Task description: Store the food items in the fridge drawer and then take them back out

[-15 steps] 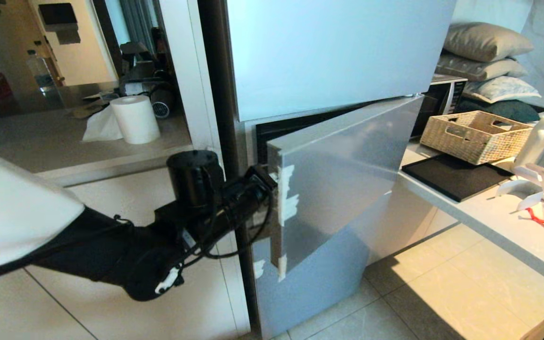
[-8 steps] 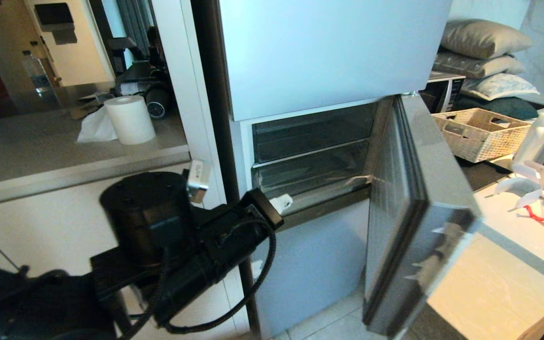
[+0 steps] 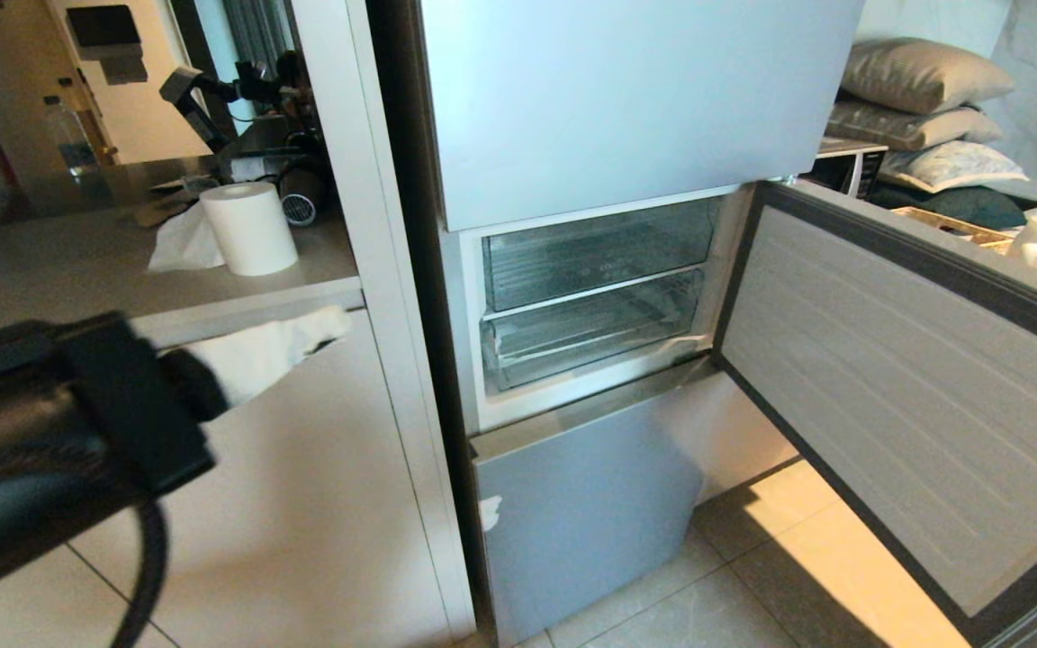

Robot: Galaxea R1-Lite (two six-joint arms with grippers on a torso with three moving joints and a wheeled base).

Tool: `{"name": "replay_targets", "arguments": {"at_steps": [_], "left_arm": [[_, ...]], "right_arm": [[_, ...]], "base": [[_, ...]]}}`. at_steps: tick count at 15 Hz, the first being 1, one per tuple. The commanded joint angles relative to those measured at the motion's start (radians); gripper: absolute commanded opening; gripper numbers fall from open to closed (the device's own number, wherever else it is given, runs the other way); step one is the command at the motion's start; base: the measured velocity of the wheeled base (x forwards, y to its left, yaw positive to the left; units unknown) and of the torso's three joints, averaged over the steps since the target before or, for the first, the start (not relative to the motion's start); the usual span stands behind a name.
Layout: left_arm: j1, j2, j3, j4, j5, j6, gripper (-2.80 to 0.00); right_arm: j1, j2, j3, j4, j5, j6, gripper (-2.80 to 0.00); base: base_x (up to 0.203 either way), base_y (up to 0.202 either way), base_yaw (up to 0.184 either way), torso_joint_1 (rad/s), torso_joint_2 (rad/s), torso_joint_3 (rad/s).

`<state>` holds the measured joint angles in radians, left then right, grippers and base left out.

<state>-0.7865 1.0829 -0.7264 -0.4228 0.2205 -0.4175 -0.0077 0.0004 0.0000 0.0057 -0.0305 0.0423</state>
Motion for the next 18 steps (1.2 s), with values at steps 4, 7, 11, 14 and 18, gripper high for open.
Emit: {"name": "replay_targets", "arguments": {"at_steps": [4, 7, 11, 14, 18], "left_arm": [[0.354, -0.428, 0.068, 0.235, 0.014, 0.368, -2.80], [0.611, -0.510, 0.123, 0.248, 0.016, 0.502, -2.80], [0.932, -0.590, 0.288, 0.253, -0.007, 0.611, -2.80], [0.947, -0.668, 0.526, 0.258, -0.155, 0.631, -2.80], [0.944, -0.795, 0.716, 0.432, -0.276, 0.603, -2.80]], "right_arm": [[0.000, 0.001, 0.000, 0.000, 0.000, 0.001, -2.80], [0.000, 0.001, 0.000, 0.000, 0.000, 0.001, -2.80], [0.000, 0.001, 0.000, 0.000, 0.000, 0.001, -2.80], [0.000, 0.001, 0.000, 0.000, 0.000, 0.001, -2.80], [0.000, 0.001, 0.000, 0.000, 0.000, 0.001, -2.80]], "base": [[0.000, 0.000, 0.000, 0.000, 0.00, 0.000], [0.000, 0.000, 0.000, 0.000, 0.00, 0.000], [0.000, 0.000, 0.000, 0.000, 0.00, 0.000], [0.000, 0.000, 0.000, 0.000, 0.00, 0.000], [0.000, 0.000, 0.000, 0.000, 0.00, 0.000]]}}
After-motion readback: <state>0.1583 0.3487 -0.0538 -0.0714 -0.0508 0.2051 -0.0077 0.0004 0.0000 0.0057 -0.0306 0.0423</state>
